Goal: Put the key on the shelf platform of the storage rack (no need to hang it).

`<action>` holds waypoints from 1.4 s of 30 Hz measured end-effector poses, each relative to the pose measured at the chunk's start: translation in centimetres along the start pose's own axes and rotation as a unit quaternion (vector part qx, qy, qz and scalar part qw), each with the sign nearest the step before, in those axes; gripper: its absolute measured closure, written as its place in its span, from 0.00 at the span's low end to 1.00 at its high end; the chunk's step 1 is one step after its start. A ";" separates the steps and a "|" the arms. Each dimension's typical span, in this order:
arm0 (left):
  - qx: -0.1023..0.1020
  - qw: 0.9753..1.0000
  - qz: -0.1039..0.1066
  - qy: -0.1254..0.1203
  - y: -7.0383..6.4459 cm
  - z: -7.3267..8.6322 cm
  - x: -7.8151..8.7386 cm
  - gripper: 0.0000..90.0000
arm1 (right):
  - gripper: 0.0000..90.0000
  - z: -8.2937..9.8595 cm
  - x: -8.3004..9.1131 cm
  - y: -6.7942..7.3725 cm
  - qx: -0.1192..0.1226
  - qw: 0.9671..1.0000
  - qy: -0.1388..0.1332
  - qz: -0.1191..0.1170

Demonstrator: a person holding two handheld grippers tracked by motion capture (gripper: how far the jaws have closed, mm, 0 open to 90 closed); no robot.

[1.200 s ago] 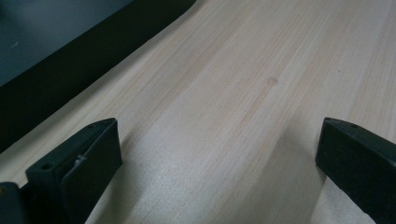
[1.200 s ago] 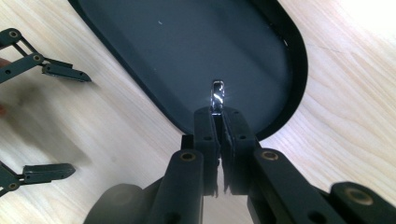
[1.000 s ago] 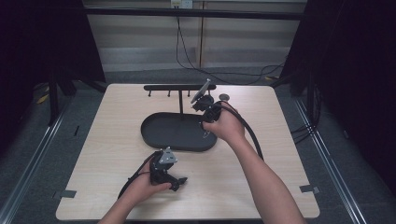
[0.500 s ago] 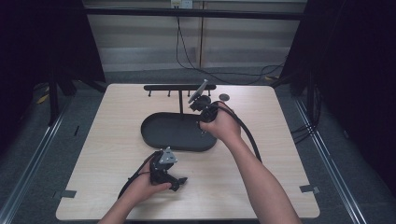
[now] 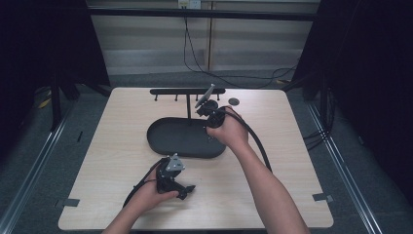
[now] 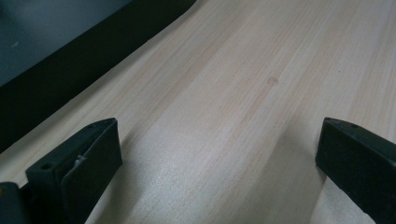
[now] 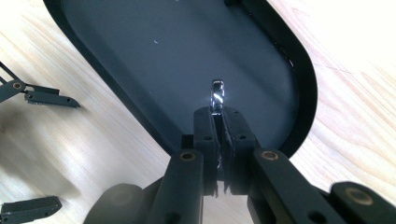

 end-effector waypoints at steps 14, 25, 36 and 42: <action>0.000 1.000 0.000 0.000 0.0 0.0 0.0 0.00 | 0.96 -0.3 -1.6 0.0 -0.009 1.000 -0.015 0.001; 0.001 1.000 -0.001 -0.002 0.0 0.0 0.0 0.00 | 0.95 -0.5 -2.9 0.2 -0.010 1.000 -0.016 -0.005; 0.001 1.000 -0.001 -0.002 0.0 0.0 0.0 0.00 | 0.95 -0.4 -3.7 -0.2 -0.016 1.000 -0.019 0.001; 0.001 1.000 -0.001 -0.002 0.0 0.0 0.0 0.00 | 0.95 -0.4 -4.5 0.0 -0.011 1.000 -0.011 -0.003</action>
Point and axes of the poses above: each handheld gripper's, and its own axes: x roughly backward along the jaws, z roughly out of its underside, y roughly to its left, the point moved 4 cm from there along -x, roughly forward along the jaws, and after that the axes turned 6 degrees about x, right-handed, at the moved point
